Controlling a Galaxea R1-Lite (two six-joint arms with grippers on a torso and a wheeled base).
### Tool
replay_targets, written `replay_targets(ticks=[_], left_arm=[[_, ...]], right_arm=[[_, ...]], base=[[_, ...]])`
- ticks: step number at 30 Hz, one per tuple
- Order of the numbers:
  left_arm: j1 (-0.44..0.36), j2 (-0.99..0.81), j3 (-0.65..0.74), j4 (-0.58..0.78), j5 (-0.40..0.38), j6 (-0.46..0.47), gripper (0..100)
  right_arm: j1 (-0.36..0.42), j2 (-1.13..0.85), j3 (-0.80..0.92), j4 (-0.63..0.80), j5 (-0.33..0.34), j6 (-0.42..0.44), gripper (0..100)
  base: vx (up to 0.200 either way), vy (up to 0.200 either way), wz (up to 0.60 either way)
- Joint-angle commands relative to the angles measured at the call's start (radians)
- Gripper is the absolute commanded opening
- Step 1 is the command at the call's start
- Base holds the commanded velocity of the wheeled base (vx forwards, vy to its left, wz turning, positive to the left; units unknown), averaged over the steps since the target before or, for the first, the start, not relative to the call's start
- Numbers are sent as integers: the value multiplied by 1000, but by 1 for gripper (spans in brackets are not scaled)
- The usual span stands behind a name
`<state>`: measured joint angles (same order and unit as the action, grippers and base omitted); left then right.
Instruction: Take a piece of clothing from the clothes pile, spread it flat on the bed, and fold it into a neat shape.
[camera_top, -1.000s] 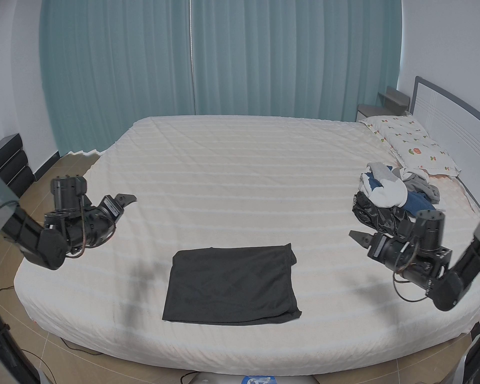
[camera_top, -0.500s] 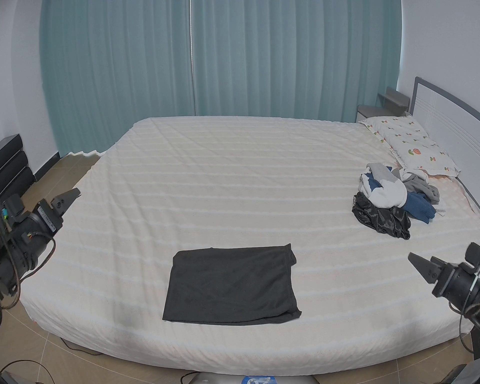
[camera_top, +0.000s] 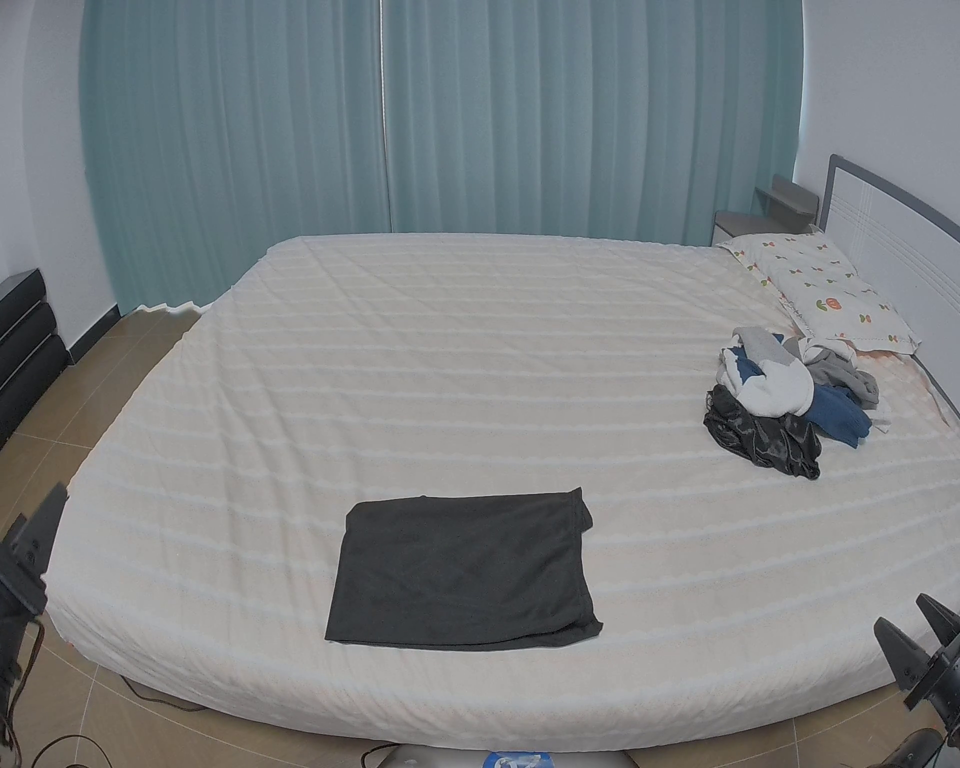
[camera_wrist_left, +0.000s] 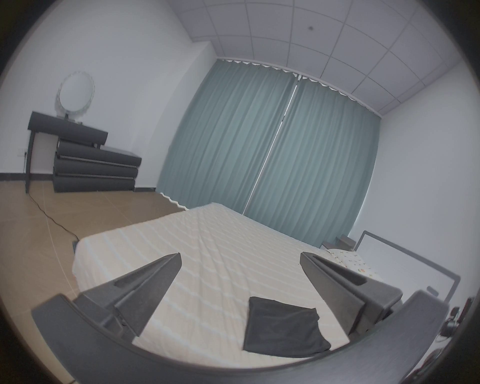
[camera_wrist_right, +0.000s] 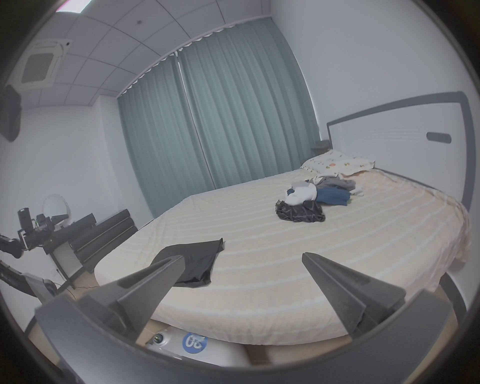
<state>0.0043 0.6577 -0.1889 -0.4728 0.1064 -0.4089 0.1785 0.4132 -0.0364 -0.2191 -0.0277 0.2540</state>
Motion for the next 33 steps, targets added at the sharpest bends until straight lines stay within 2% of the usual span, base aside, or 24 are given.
replay_targets(ticks=[1,3,7,10,14,17,21,23,26,30,33], left_arm=[[8,-520,121,240,62,153,100],[6,-619,134,329,59,223,100],[2,-658,189,375,64,269,100],[2,-658,189,434,68,254,100],[2,-658,189,431,68,269,100],[2,-658,189,434,56,303,100],[2,-658,189,447,-5,346,100],[2,-656,189,476,-47,384,100],[2,-658,189,477,-56,410,100],[2,-656,189,477,-56,406,100],[2,-656,189,477,-56,407,100]], right_arm=[[-83,-315,18,204,-1,-125,100],[-166,-373,13,219,12,-233,100],[-177,-413,18,204,-8,-334,100],[-177,-413,20,207,-12,-309,100],[-177,-413,20,205,6,-256,100],[-177,-413,21,201,80,-253,100],[-177,-413,36,147,164,-312,100],[-177,-413,36,147,181,-346,100],[-177,-413,36,149,170,-374,100],[-179,-413,23,207,141,-357,100],[-179,-413,21,190,130,-411,100]], base=[[0,0,0],[0,0,0],[0,0,0],[0,0,0],[0,0,0],[0,0,0],[0,0,0],[0,0,0],[0,0,0],[0,0,0],[0,0,0]])
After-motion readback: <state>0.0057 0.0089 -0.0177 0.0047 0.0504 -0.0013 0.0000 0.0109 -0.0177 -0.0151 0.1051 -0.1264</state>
